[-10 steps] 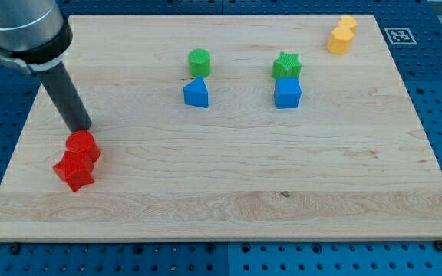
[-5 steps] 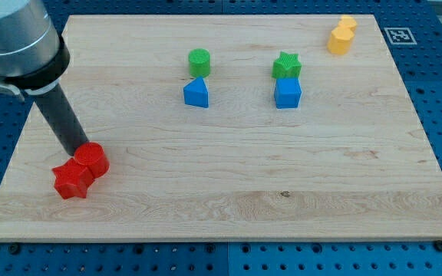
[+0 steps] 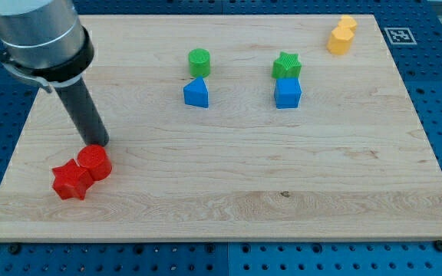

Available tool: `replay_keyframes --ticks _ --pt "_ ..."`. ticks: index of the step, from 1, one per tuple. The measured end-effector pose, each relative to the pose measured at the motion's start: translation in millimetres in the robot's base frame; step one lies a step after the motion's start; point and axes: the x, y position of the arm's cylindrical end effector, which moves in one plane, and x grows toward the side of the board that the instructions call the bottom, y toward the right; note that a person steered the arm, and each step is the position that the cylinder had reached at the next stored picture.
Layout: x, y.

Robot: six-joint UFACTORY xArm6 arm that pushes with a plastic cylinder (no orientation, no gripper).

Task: Move the red circle towards the bottom a bit

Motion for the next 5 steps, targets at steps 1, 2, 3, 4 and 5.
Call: replay_keyframes --ticks 1,2,3,4,5 --pt "1 11" --pt "6 11" --pt "10 11" --pt "13 12" --pt "21 13"
